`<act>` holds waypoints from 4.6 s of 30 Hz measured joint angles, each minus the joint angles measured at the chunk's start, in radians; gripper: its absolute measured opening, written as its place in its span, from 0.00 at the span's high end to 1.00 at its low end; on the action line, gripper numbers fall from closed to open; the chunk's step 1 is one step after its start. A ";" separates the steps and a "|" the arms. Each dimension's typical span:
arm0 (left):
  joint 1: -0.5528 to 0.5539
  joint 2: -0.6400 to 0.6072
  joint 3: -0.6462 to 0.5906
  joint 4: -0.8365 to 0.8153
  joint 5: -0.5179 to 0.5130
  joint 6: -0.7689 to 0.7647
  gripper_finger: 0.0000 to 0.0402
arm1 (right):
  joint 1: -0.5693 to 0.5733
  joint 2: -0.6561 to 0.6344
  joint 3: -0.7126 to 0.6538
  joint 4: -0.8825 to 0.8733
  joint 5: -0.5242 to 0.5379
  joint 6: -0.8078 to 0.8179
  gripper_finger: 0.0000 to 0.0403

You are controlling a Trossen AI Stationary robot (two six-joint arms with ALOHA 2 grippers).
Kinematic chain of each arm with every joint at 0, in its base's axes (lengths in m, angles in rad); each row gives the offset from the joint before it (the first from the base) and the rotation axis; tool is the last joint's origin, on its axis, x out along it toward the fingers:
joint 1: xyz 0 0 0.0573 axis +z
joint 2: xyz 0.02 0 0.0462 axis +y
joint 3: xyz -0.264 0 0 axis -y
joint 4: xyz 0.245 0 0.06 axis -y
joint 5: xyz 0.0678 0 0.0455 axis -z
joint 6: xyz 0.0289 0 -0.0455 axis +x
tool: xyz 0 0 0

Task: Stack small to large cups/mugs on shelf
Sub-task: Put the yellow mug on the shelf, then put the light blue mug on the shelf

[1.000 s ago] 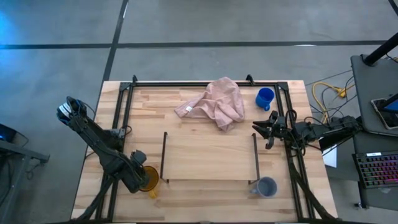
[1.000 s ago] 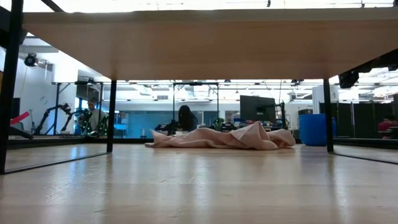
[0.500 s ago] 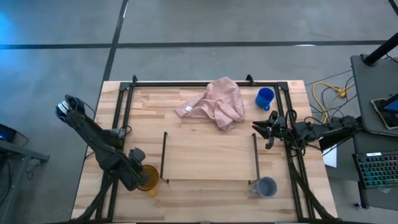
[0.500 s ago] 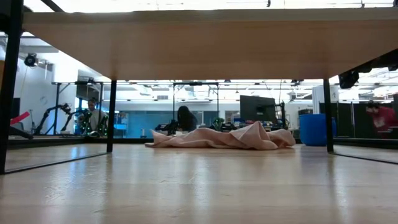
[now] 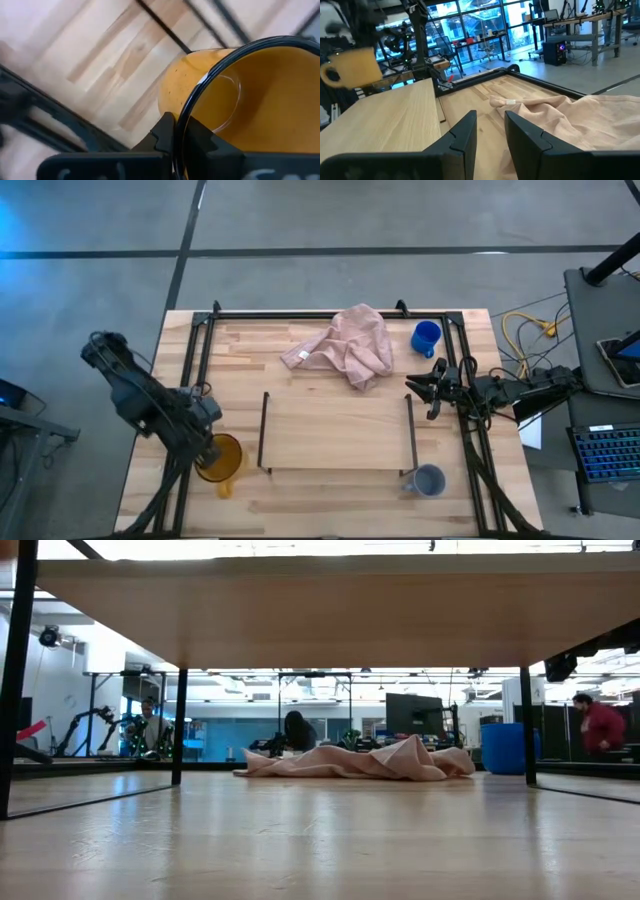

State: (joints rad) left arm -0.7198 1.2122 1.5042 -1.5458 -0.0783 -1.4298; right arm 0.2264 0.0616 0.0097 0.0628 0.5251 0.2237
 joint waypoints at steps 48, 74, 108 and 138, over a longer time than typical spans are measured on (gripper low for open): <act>0.640 0.532 0.518 -0.025 0.164 1.001 1.00 | 0.000 0.007 0.000 0.000 -0.003 0.008 0.77; 0.639 0.550 0.425 0.021 0.184 0.923 1.00 | 0.000 0.007 0.000 -0.001 -0.004 0.011 0.77; 0.639 0.513 0.406 0.064 0.178 0.889 0.90 | 0.000 0.007 0.000 0.000 -0.004 0.008 0.77; 0.637 0.196 0.419 0.481 0.069 1.051 0.90 | -0.001 0.016 0.000 0.815 -0.217 -0.078 0.77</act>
State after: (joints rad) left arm -0.0825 1.4081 1.9233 -1.0646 -0.0097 -0.3786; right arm 0.2256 0.0776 0.0097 0.8781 0.3082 0.1455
